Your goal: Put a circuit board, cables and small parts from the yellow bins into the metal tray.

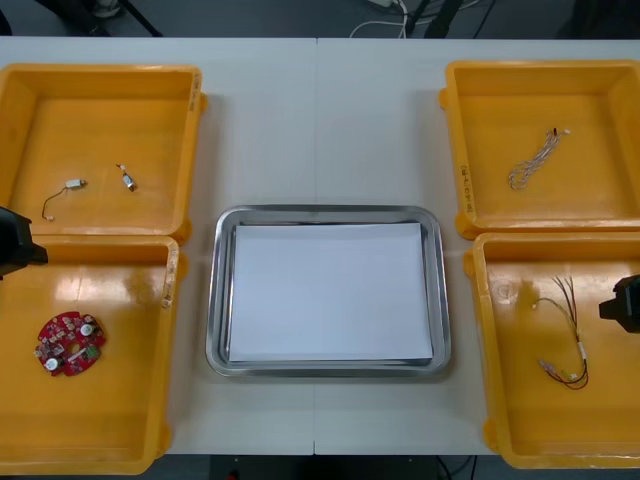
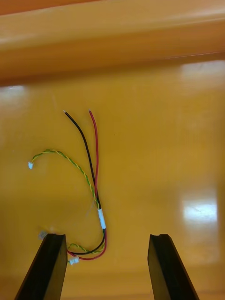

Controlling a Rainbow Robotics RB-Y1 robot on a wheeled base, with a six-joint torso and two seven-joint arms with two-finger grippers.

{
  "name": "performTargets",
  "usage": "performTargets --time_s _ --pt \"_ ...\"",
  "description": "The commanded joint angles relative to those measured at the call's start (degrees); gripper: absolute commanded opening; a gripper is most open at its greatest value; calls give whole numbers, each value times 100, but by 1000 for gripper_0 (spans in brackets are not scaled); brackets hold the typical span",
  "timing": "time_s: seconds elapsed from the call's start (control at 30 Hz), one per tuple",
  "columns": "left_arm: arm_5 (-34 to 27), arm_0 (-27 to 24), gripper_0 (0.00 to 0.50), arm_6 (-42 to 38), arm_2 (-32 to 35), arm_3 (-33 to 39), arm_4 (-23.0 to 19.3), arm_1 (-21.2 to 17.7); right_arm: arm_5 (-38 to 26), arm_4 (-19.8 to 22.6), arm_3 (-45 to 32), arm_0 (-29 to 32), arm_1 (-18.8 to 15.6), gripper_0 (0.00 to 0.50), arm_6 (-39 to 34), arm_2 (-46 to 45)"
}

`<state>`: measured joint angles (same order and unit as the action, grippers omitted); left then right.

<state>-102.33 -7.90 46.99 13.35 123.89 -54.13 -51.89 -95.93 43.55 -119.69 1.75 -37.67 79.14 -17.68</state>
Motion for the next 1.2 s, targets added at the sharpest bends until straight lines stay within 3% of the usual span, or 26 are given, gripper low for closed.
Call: performTargets --time_s 0.03,0.3,0.53,1.2 --pt "-33 166 500 -1078 -34 162 122 214 478 -66 -169 405 58 500 154 318" --pt "275 412 500 -1438 -297 250 570 469 891 -145 -142 660 76 500 225 625" --pt "881 861 500 -1421 -420 250 649 601 1182 -189 104 730 85 500 304 757" --pt "1575 1529 500 -1359 -895 250 886 768 1647 -329 772 546 85 500 435 968"
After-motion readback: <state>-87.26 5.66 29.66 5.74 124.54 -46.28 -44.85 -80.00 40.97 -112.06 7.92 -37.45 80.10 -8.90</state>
